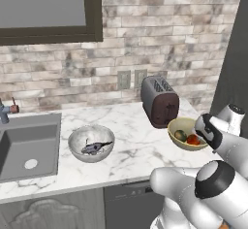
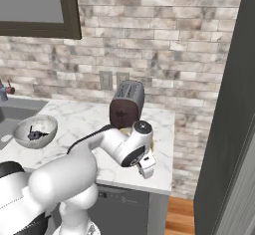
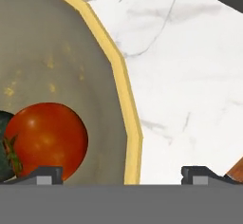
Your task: Place the bowl containing the tomato and squash in the microwave. Close the microwave door and press the start button to microwave the meal.
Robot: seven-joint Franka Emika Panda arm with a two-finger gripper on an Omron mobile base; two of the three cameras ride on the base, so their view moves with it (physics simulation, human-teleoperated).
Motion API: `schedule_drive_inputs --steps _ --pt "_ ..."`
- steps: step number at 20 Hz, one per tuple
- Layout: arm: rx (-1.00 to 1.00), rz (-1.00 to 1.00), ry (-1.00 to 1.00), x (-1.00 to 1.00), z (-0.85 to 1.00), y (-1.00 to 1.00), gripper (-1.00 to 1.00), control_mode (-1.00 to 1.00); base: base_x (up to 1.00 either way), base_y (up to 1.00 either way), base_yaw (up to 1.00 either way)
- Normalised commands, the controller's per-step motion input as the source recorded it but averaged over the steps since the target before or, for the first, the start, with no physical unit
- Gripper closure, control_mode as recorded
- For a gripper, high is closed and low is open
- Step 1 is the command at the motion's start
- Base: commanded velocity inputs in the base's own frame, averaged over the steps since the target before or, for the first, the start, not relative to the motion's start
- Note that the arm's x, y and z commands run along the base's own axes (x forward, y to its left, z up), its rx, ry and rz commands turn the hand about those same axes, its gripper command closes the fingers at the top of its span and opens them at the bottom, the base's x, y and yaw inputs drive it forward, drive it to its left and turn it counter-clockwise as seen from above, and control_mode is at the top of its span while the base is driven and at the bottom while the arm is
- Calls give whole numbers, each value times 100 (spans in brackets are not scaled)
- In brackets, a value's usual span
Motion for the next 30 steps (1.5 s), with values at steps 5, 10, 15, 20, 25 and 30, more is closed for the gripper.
schedule_drive_inputs --steps 5,10,15,20,25,30 --pt "1 0 -6 3 -21 10 100 -100 0 0 0" --pt "0 -2 -5 2 -12 25 100 -100 0 0 0" --pt "0 -1 0 0 0 6 100 -100 0 0 0" --pt "0 0 1 0 0 0 100 -100 0 0 0" --pt "0 4 6 -12 41 0 100 -100 0 0 0" --pt "0 7 -10 -56 57 0 100 -100 0 0 0"
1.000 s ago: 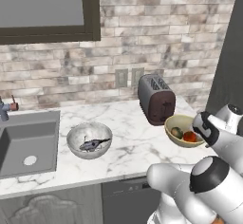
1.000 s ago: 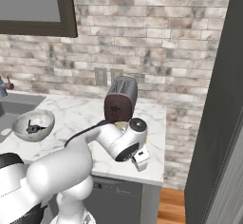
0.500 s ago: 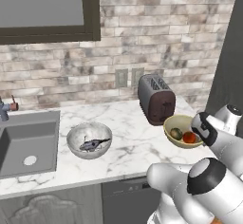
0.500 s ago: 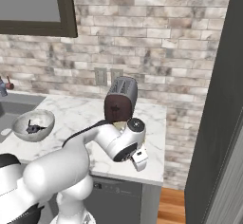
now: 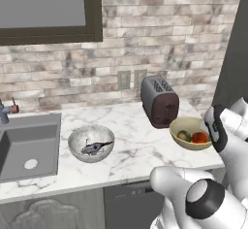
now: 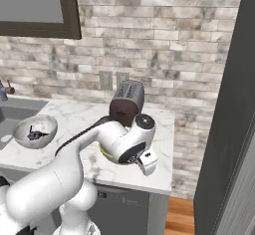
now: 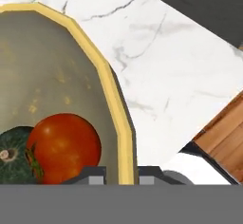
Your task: Place the bowl containing the tomato and squash in the microwave. Close the microwave door and press the start button to microwave the meal.
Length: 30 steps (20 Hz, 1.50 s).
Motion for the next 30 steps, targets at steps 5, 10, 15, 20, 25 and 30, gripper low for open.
schedule_drive_inputs --steps 5,10,15,20,25,30 --pt "0 2 -27 -76 79 28 100 -100 0 0 0" --pt "-3 3 -17 -73 95 56 100 -100 0 0 0" --pt "-11 4 -8 -49 100 51 100 -100 0 0 0" --pt "-10 3 -5 -23 87 9 100 -100 0 0 0" --pt "-5 4 -8 -12 50 3 100 -100 0 0 0" --pt "-6 2 -5 -3 18 14 100 100 0 3 0"
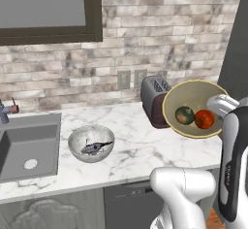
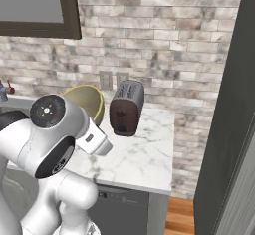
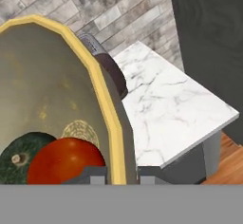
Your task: Place the bowl containing the tomato and squash in the microwave. Close the microwave door and press the start button to microwave the meal.
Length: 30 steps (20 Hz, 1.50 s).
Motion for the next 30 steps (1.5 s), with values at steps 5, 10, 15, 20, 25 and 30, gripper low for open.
schedule_drive_inputs --steps 5,10,15,20,25,30 --pt "0 0 0 0 0 0 100 100 -3 2 0" --pt "0 0 0 0 0 0 100 100 -40 8 17" --pt "0 0 0 0 0 0 100 100 -45 3 35" --pt "0 0 0 0 0 0 100 100 -10 39 52" --pt "0 0 0 0 0 0 100 100 0 48 64" --pt "0 0 0 0 0 0 100 100 1 42 69"
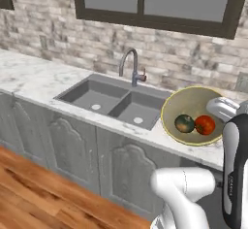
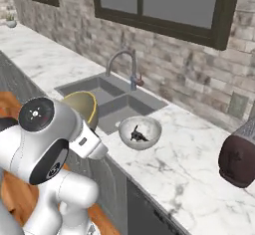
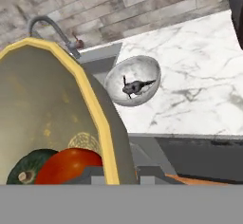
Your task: Place the bowl containing the tomato and squash in the microwave. Close the microwave door and press the start button to microwave the meal.
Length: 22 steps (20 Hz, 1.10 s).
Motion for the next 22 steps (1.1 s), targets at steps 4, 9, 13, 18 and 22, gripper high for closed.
schedule_drive_inputs --steps 4,9,13,18,22 --pt "0 0 0 0 0 0 100 100 7 42 70" --pt "0 0 0 0 0 0 100 100 9 35 68" --pt "0 0 0 0 0 0 100 100 12 34 66" --pt "0 0 0 0 0 0 100 100 16 33 66" --pt "0 0 0 0 0 0 100 100 19 39 66"
